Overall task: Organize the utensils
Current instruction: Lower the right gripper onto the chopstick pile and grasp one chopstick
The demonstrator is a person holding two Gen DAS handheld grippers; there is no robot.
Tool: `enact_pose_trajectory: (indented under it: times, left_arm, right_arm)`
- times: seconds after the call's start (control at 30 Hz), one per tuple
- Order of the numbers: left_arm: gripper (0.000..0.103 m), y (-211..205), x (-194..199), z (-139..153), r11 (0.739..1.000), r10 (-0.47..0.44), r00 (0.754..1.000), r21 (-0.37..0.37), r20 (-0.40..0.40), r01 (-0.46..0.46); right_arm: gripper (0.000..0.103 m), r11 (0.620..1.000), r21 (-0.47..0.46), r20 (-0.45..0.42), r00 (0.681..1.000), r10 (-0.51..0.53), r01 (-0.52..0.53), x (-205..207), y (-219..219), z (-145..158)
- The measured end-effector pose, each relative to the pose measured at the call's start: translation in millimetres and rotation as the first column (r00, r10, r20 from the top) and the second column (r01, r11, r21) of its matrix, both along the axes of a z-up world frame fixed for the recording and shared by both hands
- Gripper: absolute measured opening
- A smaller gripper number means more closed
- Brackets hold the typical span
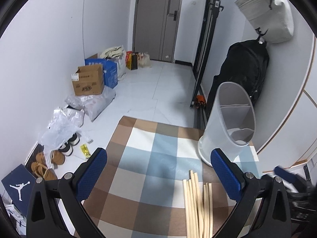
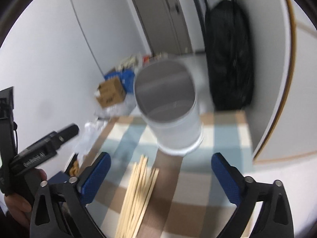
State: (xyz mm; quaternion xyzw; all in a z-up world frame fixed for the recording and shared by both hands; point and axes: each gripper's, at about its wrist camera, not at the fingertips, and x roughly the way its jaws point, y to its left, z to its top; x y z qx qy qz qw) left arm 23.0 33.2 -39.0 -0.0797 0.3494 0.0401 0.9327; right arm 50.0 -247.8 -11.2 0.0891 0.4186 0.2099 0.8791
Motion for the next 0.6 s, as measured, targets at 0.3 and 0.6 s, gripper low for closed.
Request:
enact_pose_trajectory:
  times: [0.3, 0.6]
  left_arm:
    - [0.102, 21.4, 10.6, -19.6, 0.999, 0.014, 0.996, -0.029, -0.093, -0.017]
    - [0.102, 28.3, 13.3, -26.9, 1.000, -0.002, 0.989, -0.019, -0.145, -0.001]
  right_arm:
    - [0.057, 0.995, -0.045, -0.251, 0.965, 0.076, -0.090, 23.6, 35.3, -57.4]
    - [0.041, 0.975, -0.190, -0.279, 0.958, 0.058, -0.114, 38.4, 47.9, -78.7]
